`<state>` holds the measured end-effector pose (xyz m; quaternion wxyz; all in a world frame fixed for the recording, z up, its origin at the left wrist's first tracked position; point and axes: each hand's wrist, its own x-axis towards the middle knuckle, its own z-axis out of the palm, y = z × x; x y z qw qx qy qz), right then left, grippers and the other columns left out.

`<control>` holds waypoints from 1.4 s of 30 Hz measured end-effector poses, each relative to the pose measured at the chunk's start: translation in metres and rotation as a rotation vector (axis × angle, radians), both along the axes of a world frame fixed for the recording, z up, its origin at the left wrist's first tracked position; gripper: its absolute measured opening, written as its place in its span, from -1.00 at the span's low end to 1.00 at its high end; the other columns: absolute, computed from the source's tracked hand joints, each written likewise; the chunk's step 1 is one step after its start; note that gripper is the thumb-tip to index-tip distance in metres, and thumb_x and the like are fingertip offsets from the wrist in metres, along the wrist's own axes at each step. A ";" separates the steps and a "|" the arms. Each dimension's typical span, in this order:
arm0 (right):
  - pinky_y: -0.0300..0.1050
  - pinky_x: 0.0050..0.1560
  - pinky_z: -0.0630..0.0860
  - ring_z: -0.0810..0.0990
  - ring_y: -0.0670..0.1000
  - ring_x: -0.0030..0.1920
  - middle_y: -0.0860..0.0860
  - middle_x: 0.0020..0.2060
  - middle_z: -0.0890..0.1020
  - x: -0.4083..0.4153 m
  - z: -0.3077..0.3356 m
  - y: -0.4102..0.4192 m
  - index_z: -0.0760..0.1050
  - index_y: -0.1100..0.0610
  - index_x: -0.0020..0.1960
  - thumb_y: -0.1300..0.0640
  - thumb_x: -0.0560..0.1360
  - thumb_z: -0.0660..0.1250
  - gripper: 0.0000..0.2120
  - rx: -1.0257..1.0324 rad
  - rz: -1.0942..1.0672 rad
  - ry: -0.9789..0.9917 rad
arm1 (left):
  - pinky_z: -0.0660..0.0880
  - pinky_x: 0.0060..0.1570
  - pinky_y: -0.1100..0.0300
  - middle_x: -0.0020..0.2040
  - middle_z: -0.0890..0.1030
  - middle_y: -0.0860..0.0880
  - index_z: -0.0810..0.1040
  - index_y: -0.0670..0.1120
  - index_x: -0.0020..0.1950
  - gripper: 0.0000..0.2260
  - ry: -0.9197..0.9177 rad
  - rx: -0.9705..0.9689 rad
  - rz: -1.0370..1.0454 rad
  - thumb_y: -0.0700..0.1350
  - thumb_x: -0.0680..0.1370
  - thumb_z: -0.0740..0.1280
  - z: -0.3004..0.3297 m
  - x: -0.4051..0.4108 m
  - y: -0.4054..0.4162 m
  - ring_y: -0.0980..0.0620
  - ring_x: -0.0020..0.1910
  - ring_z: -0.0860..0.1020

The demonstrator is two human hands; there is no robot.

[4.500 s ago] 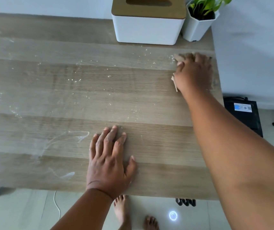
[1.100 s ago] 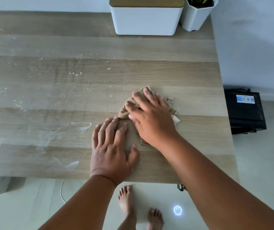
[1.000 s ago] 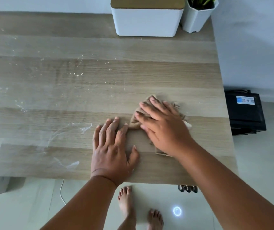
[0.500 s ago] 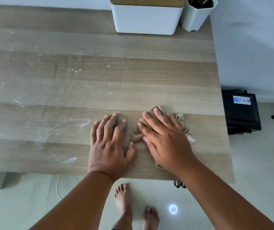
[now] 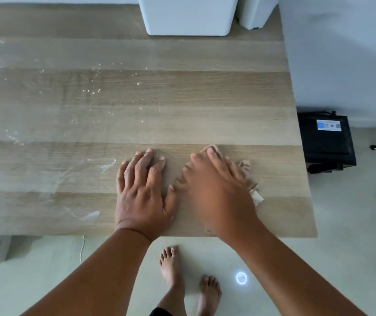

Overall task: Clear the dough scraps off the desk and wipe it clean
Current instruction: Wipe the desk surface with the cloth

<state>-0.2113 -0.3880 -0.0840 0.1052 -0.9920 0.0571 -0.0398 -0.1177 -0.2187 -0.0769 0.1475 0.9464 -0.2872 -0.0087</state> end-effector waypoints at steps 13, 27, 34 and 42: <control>0.31 0.51 0.23 0.26 0.21 0.60 0.03 0.56 0.39 -0.013 0.004 -0.018 0.52 0.00 0.46 -0.02 0.64 0.24 -0.59 0.009 -0.141 -0.023 | 0.14 0.55 -0.24 0.51 0.42 -0.18 0.52 -0.16 0.40 -0.50 -0.008 -0.019 0.012 0.00 0.50 0.29 0.000 -0.001 -0.001 -0.23 0.56 0.29; 0.31 0.52 0.25 0.20 0.11 0.63 -0.02 0.58 0.36 -0.006 0.002 -0.076 0.48 -0.04 0.49 -0.05 0.67 0.18 -0.58 0.009 0.015 0.006 | 0.13 0.56 -0.23 0.51 0.42 -0.19 0.53 -0.16 0.40 -0.50 -0.002 -0.025 0.010 -0.01 0.48 0.32 0.002 0.000 -0.002 -0.23 0.56 0.30; 0.25 0.53 0.18 0.16 0.21 0.63 0.00 0.61 0.30 0.057 0.002 -0.013 0.44 -0.03 0.51 -0.03 0.62 0.16 -0.53 0.029 -0.322 0.028 | 0.16 0.54 -0.26 0.50 0.43 -0.20 0.54 -0.17 0.39 -0.49 0.001 -0.022 0.015 -0.02 0.47 0.33 0.004 -0.001 -0.002 -0.25 0.55 0.31; 0.27 0.56 0.22 0.10 0.07 0.66 -0.03 0.62 0.25 -0.035 0.004 -0.072 0.33 -0.05 0.58 -0.07 0.69 0.12 -0.53 -0.028 -0.049 0.074 | 0.15 0.55 -0.25 0.50 0.43 -0.20 0.54 -0.18 0.39 -0.49 0.002 -0.019 0.012 0.01 0.49 0.27 0.004 -0.001 -0.002 -0.25 0.55 0.30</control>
